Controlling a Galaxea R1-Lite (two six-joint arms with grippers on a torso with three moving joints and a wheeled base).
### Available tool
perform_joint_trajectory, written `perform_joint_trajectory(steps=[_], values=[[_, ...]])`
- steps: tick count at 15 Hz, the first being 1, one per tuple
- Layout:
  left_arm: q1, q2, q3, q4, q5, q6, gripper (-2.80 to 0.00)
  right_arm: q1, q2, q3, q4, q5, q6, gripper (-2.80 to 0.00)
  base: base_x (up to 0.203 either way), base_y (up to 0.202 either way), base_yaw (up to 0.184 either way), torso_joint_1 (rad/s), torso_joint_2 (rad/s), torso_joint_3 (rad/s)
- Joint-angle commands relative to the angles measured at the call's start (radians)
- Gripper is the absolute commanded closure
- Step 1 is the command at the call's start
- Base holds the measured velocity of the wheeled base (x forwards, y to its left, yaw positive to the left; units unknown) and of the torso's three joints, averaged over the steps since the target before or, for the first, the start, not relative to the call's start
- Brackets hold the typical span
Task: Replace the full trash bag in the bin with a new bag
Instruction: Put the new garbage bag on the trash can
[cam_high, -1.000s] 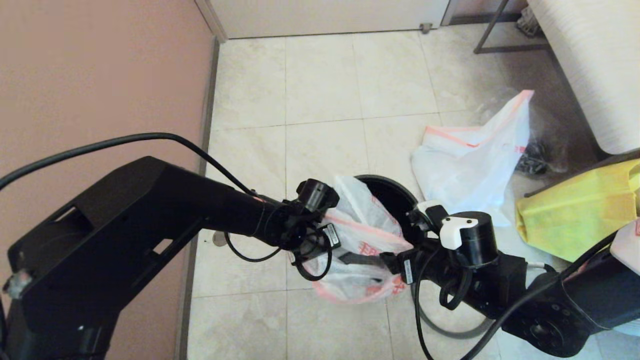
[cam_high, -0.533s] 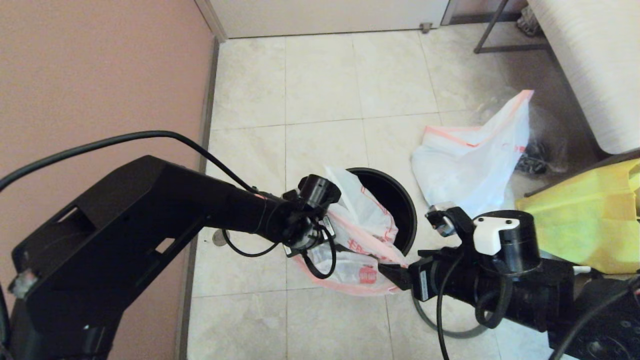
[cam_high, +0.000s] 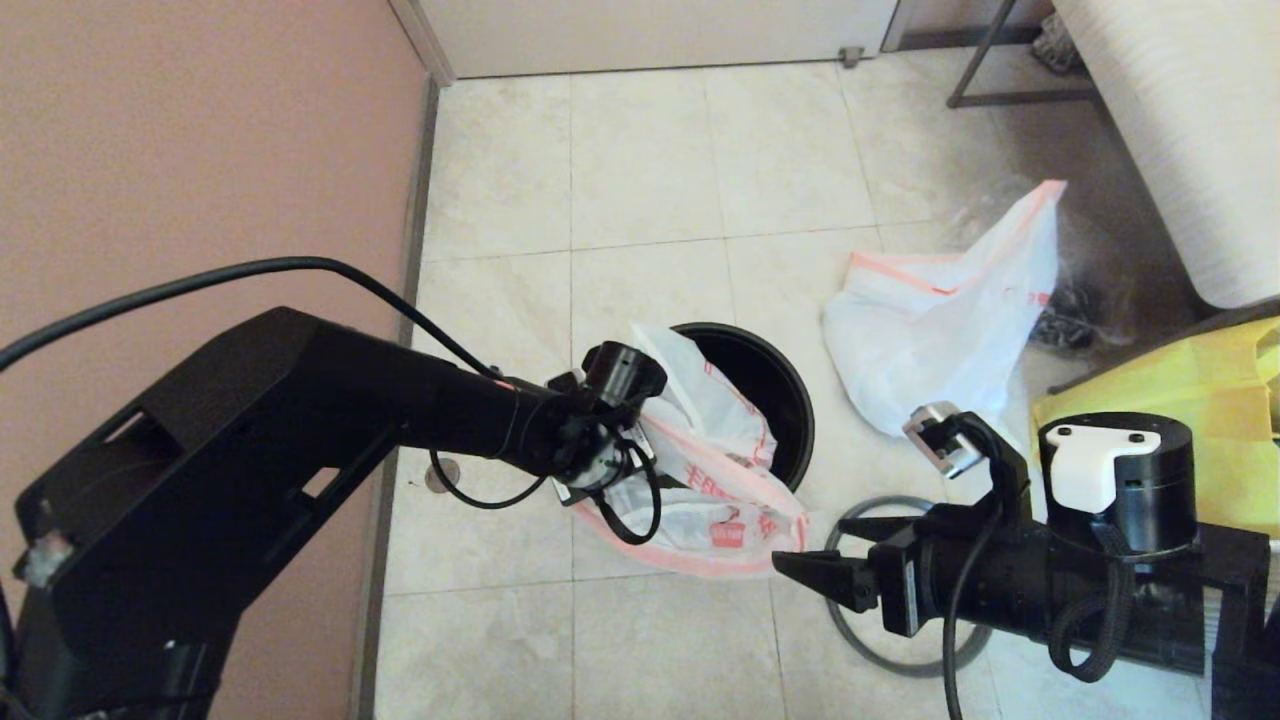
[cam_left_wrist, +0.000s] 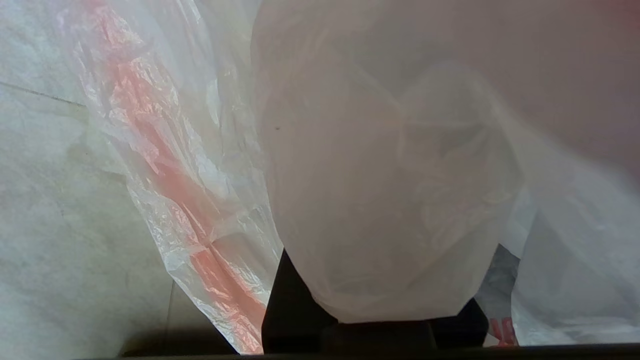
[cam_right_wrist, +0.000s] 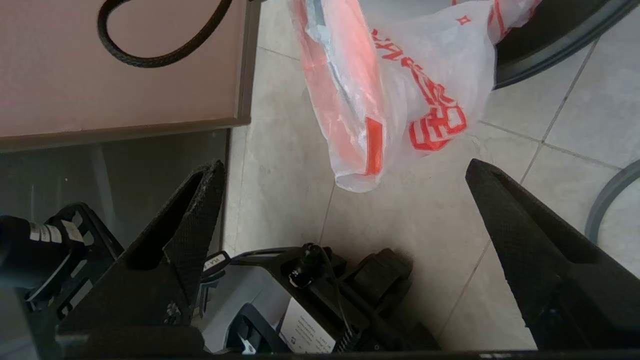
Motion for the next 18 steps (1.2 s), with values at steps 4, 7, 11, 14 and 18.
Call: perform_joint_trajectory(steps=[4, 7, 11, 14, 18], values=[[0.041, -0.049, 0.022, 0.009, 0.018, -0.033, 0.00, 0.026, -0.003, -0.020, 0.003, -0.020, -0.021, 0.00, 0.000, 0.000, 0.000, 0.000, 0.00, 0.000], [0.030, -0.051, 0.020, 0.009, 0.013, -0.034, 0.00, 0.100, 0.082, -0.087, 0.067, -0.190, -0.124, 0.00, 0.000, 0.000, 0.000, 0.000, 0.00, 0.000], [0.022, -0.037, 0.021, 0.008, 0.002, -0.033, 0.00, 0.156, 0.169, -0.193, 0.072, -0.228, -0.192, 0.00, 0.000, 0.000, 0.000, 0.000, 0.00, 0.000], [0.022, -0.041, 0.035, 0.008, -0.063, -0.047, 0.00, 0.153, 0.215, -0.230, 0.059, -0.243, -0.204, 0.00, 0.000, 0.000, 0.000, 0.000, 0.00, 0.000], [0.020, -0.068, 0.066, 0.004, -0.112, -0.055, 0.00, 0.099, 0.317, -0.290, 0.034, -0.313, -0.226, 0.00, 0.000, 0.000, 0.000, 0.000, 0.00, 0.000]])
